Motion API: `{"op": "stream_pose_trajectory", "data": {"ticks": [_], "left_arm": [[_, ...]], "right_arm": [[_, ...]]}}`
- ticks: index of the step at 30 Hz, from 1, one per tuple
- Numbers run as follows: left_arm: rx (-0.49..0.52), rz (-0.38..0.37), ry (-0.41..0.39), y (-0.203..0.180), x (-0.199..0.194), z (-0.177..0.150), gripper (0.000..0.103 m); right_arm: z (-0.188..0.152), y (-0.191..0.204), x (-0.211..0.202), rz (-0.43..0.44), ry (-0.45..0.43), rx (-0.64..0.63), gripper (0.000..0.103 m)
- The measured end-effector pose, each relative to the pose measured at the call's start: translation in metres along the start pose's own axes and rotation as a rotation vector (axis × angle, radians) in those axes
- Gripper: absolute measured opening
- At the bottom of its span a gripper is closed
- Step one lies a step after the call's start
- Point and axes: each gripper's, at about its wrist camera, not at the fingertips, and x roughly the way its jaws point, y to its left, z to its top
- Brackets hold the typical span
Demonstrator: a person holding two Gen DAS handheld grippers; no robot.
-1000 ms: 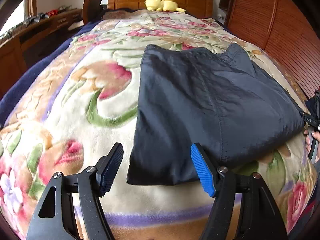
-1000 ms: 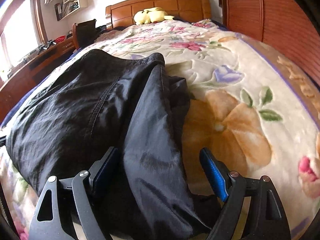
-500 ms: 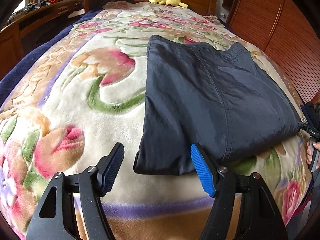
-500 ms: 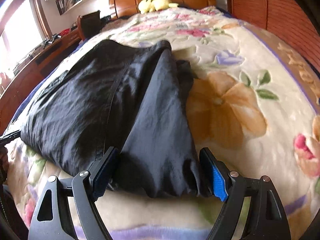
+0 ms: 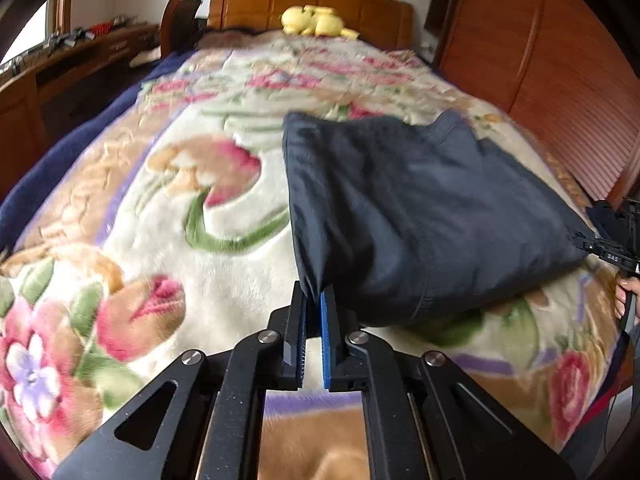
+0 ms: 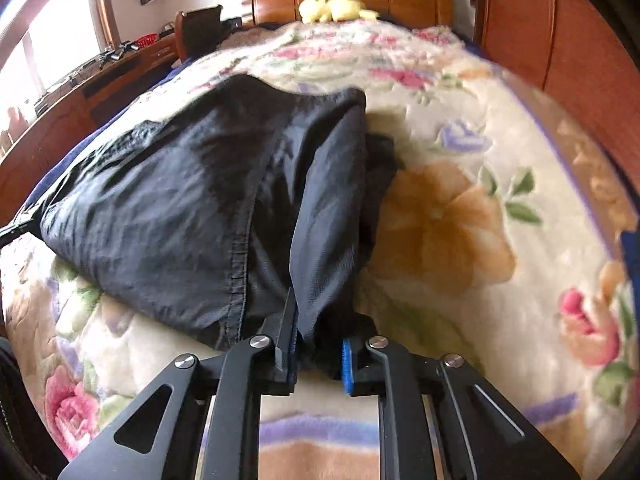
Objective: Fold large clothes
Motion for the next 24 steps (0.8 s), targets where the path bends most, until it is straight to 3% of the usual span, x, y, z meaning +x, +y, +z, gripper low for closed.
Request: {"op": "stream_pose_trajectory", "data": {"ticks": [6,13,19,24], "left_arm": [[0.035,-0.021,-0.052,-0.01,-0.043,-0.017,0.005],[0.069,-0.06,-0.114,-0.028,-0.097,-0.052,0.005],[0.045,-0.07,-0.096,-0.024,-0.104,-0.081,0.005],[0.04,-0.058,-0.083,-0.022,-0.102,-0.09,0.005]], "right_arm": [[-0.014,0.014,-0.038,-0.002,-0.044,-0.033,0.013],[-0.061,0.012,-0.089,0.023,-0.042,-0.044,0.012],[-0.081,0.016,-0.094,0.009,-0.002,-0.051,0.013],[-0.073,0.014,-0.088,-0.017,0.007,-0.048,0.016]]}}
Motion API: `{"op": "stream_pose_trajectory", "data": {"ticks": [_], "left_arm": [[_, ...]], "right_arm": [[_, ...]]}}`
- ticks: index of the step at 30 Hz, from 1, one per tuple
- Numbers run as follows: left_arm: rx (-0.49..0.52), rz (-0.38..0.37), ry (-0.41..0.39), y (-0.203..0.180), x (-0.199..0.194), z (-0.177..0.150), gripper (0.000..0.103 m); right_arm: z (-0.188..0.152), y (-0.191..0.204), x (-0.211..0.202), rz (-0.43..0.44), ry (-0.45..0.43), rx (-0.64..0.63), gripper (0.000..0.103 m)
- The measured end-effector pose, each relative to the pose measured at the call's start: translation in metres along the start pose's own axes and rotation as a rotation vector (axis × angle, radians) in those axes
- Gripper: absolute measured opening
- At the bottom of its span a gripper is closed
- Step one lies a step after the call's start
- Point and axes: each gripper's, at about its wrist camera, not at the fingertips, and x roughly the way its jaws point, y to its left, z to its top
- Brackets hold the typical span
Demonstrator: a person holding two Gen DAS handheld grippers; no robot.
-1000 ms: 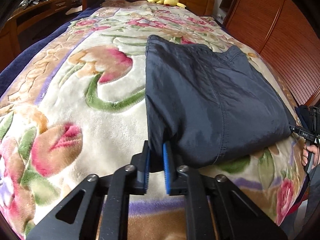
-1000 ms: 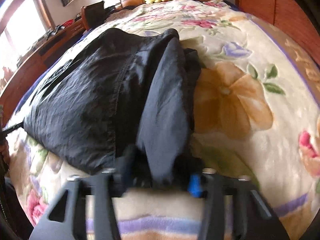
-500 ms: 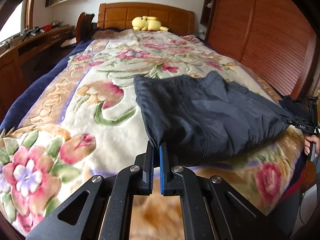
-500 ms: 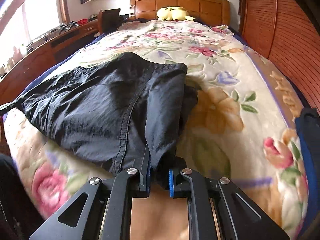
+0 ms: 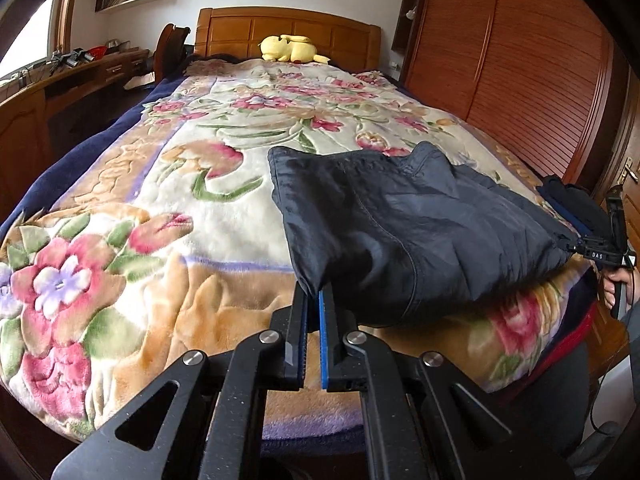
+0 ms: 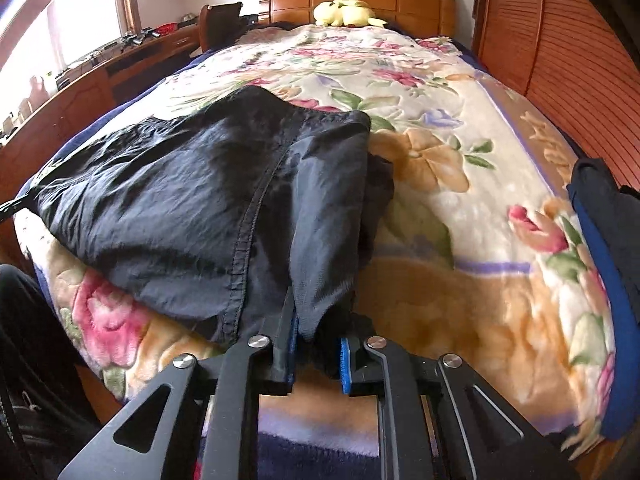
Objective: Fold large clothes
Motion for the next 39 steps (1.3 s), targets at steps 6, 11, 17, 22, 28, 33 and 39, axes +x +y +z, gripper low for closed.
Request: {"op": "stream_pose_trajectory", "data": {"ticks": [6,11,17,22,28,33,39], "left_arm": [[0.012,0.012,0.015,0.001,0.002,0.002,0.012],[0.021,0.005,-0.011,0.002,-0.003,0.01,0.035],[0.045,-0.034,-0.04,-0.008,0.006,0.038,0.069],[0.082,-0.078,-0.072,-0.031,0.026,0.075,0.078],[0.119,-0.065,-0.064,-0.047,0.063,0.097,0.079],[0.118,-0.075,-0.033,-0.049,0.088,0.093,0.08],[0.132,-0.11,-0.01,-0.052,0.1,0.085,0.08]], "right_arm": [[0.007,0.002,-0.003,-0.052,-0.027,0.029,0.046],[0.03,0.012,-0.011,-0.086,-0.112,0.021,0.065],[0.062,0.044,0.007,-0.042,-0.143,-0.053,0.071],[0.104,0.073,0.044,0.007,-0.134,-0.153,0.071],[0.163,0.096,0.102,0.104,-0.067,-0.187,0.071],[0.198,0.098,0.169,0.135,0.074,-0.188,0.067],[0.22,0.107,0.219,0.098,0.154,-0.238,0.027]]}}
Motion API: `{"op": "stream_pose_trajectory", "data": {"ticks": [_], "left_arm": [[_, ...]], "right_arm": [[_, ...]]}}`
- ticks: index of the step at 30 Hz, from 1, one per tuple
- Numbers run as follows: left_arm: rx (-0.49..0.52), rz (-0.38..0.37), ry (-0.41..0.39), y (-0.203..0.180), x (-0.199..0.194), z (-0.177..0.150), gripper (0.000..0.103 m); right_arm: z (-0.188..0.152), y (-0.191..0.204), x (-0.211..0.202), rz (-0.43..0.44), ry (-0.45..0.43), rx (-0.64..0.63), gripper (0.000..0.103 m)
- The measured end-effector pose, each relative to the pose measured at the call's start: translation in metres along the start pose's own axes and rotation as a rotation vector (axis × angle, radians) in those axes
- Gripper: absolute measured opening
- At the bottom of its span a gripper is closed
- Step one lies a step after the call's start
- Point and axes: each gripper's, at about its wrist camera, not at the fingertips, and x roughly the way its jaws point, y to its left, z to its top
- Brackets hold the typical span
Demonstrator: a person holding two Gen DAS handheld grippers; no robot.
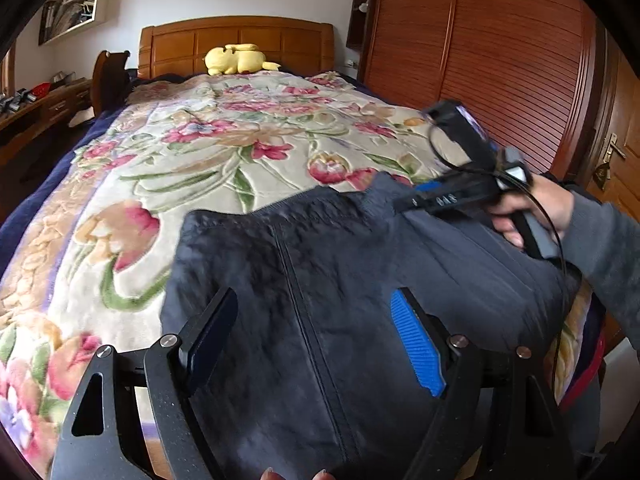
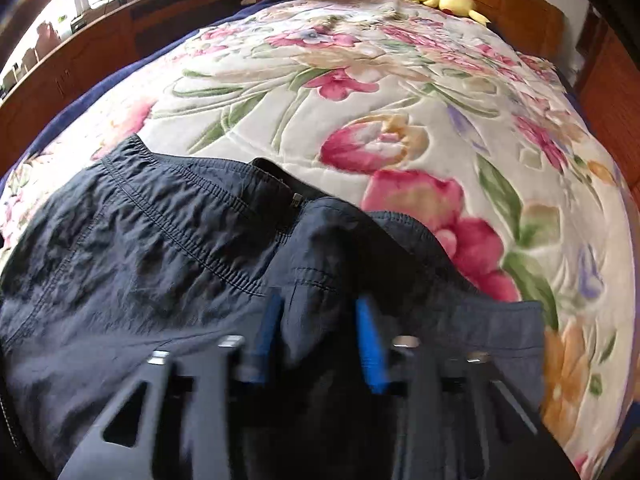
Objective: Fold large clothes
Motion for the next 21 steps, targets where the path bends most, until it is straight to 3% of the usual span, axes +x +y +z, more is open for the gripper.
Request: {"op": "stream_pose_trajectory", "data": {"ticks": [5,9,11,15,21], "left_arm": [[-0.016,-0.011,0.029,0.003,0.01,-0.004,0.08],[-0.029,-0.009,0.047,0.005,0.013,-0.008,0.08],[-0.033,-0.007,0.051,0.005,0.012,-0.01,0.08],[-0.03,-0.005,0.043,0.004,0.008,-0.011,0.08],[-0.021,-0.006,0.058,0.001,0.008,-0.015,0.08]], "right_arm": [[0.019,0.001,0.021,-0.072,-0.024,0.006,0.023],[0.033,-0.006,0.027,-0.098,-0.061,0.109,0.049],[0.034,-0.008,0.019,-0.099,-0.086,0.146,0.05],[0.011,-0.004,-0.015,-0.073,-0.139,0.135,0.05],[-0.056,-0.014,-0.067,-0.117,-0.119,0.135,0.05]]}}
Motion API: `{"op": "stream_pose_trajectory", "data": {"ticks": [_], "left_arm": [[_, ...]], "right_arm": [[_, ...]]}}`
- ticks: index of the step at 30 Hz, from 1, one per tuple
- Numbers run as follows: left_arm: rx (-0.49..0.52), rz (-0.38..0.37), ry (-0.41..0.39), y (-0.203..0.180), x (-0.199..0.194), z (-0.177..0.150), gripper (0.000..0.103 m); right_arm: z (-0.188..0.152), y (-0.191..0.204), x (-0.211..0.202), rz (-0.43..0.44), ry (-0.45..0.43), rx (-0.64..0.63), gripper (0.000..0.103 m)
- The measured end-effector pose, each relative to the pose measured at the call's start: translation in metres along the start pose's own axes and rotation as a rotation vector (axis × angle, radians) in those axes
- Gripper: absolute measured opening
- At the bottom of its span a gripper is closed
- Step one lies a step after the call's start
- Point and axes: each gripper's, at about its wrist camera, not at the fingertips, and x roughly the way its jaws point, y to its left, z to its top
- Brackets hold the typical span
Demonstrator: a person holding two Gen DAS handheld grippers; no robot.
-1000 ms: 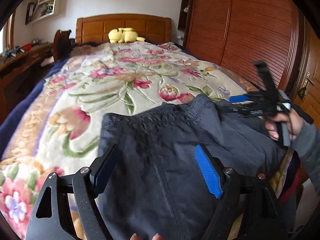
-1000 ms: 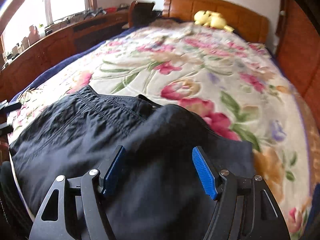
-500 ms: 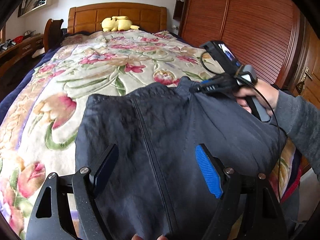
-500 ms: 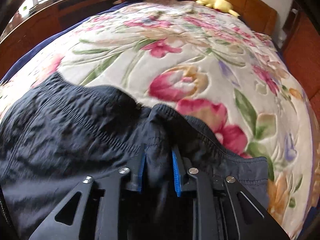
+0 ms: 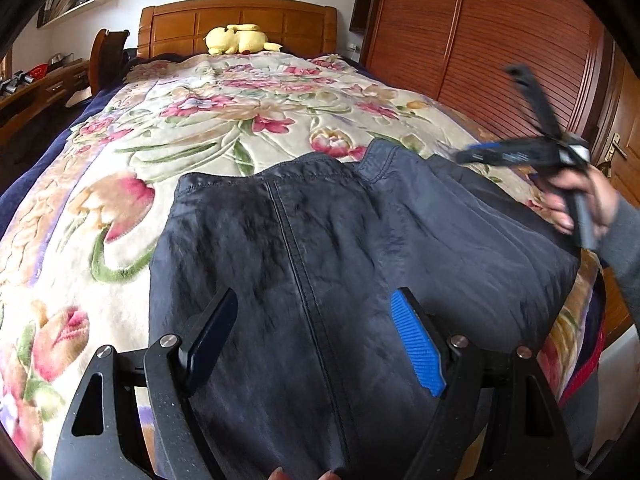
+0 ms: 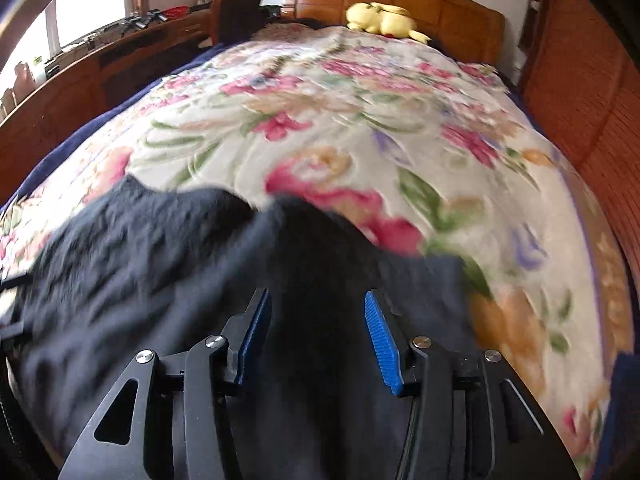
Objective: Fold large clothes
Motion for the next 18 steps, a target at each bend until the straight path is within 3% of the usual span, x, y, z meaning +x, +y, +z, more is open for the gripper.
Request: {"op": "stream_pose_trajectory", "data": {"ticks": [5,11,14,18], "left_arm": [[0.009,-0.006,-0.008,-0.004,-0.004,-0.001,0.08],[0.014,0.005,-0.039,-0.01,-0.013,0.001,0.08],[0.013,0.015,-0.069,-0.016,-0.022,0.004,0.08],[0.017,0.015,-0.078,-0.026,-0.031,0.004,0.08]], "right_arm": [[-0.069,-0.016,-0.043,-0.052,0.048,0.012,0.05],[-0.121,-0.037,-0.087,-0.087,0.05,0.079,0.05],[-0.138,-0.046,-0.099,-0.107,0.051,0.115,0.05],[-0.168,-0.06,-0.083,-0.158,0.129,0.15,0.05]]}}
